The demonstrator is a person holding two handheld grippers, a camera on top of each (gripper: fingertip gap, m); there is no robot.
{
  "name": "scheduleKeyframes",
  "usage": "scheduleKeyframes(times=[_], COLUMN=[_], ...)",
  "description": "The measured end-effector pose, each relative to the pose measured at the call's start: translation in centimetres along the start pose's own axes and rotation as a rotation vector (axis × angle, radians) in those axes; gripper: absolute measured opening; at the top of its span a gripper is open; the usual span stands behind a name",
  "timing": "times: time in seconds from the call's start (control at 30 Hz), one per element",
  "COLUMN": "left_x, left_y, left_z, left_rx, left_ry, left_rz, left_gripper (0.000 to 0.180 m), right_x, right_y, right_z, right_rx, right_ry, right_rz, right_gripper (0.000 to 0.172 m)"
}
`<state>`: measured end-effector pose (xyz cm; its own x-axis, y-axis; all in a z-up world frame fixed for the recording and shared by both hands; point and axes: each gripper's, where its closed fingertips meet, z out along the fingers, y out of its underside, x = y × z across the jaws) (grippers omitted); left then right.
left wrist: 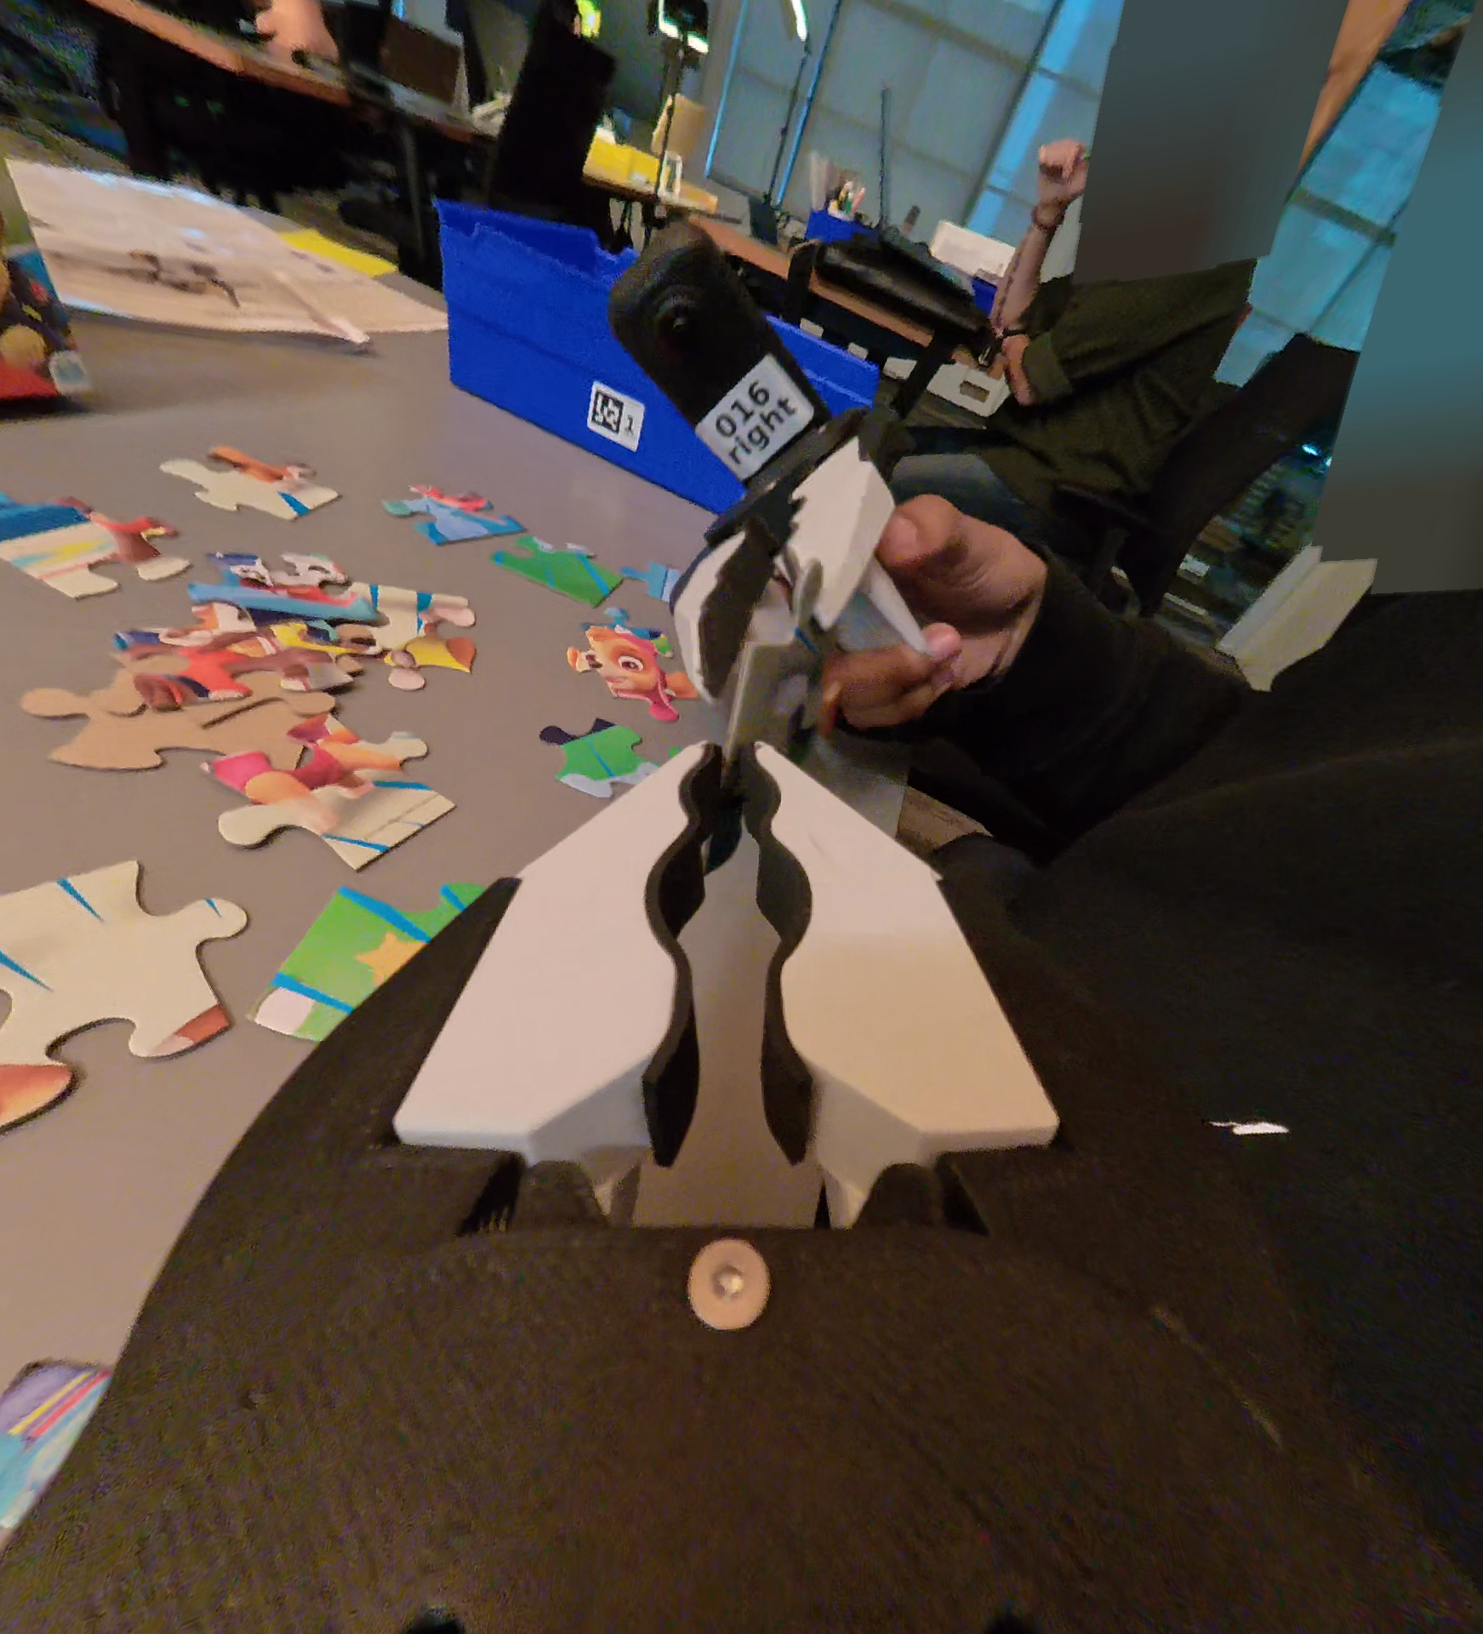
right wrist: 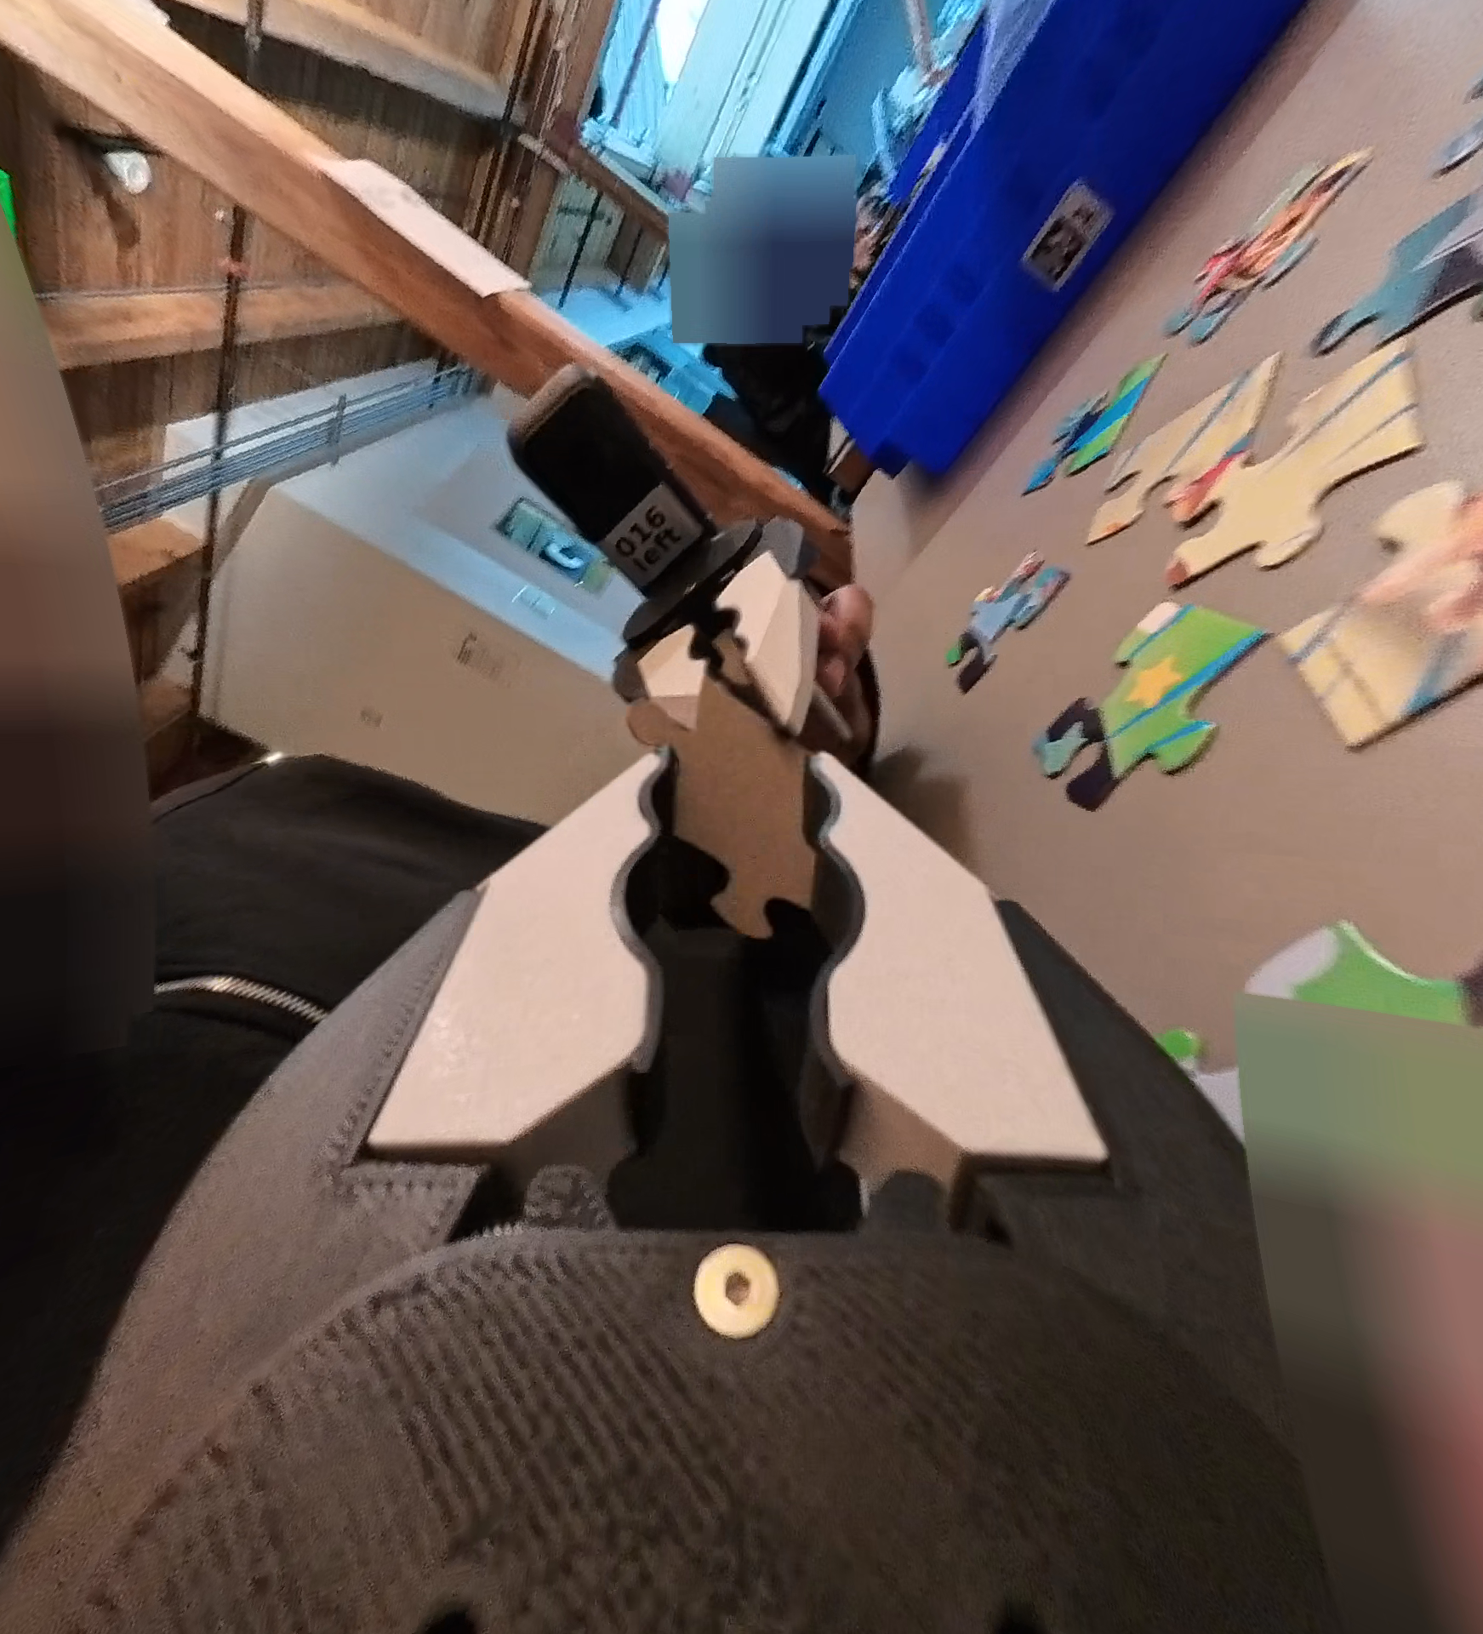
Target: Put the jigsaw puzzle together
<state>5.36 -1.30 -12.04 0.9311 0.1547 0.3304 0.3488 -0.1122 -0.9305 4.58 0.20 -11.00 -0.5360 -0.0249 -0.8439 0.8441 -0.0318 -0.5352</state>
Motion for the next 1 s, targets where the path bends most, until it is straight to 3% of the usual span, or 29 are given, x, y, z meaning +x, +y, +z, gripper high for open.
scheduleKeyframes(times=[0.2,0.4,0.53,0.77,0.83,1.0], left_x=[-0.1,-2.1,-3.7,-7.5,-8.4,-8.2], left_y=[2.3,5.5,5.6,5.3,6.6,7.1], left_z=[1.2,1.6,0.6,-1.4,-1.6,-2.2], left_rx=[-0.144,-0.290,-0.319,-0.373,-0.457,-0.499], left_ry=[0.011,-0.085,-0.223,-0.484,-0.553,-0.587], left_rz=[-0.147,-0.347,-0.277,-0.048,-0.047,-0.061], left_gripper=[0.000,0.004,0.026,0.029,0.026,0.019], right_x=[2.4,3.8,4.3,4.6,4.4,4.6], right_y=[0.2,0.9,1.0,0.1,0.0,0.3], right_z=[-1.7,-2.5,-2.7,-3.1,-2.9,-3.1], right_rx=[-0.019,-0.084,-0.115,-0.108,-0.102,-0.120], right_ry=[0.250,0.420,0.493,0.584,0.584,0.596], right_rz=[-0.120,-0.221,-0.281,-0.402,-0.417,-0.413], right_gripper=[0.034,0.037,0.037,0.031,0.031,0.030])
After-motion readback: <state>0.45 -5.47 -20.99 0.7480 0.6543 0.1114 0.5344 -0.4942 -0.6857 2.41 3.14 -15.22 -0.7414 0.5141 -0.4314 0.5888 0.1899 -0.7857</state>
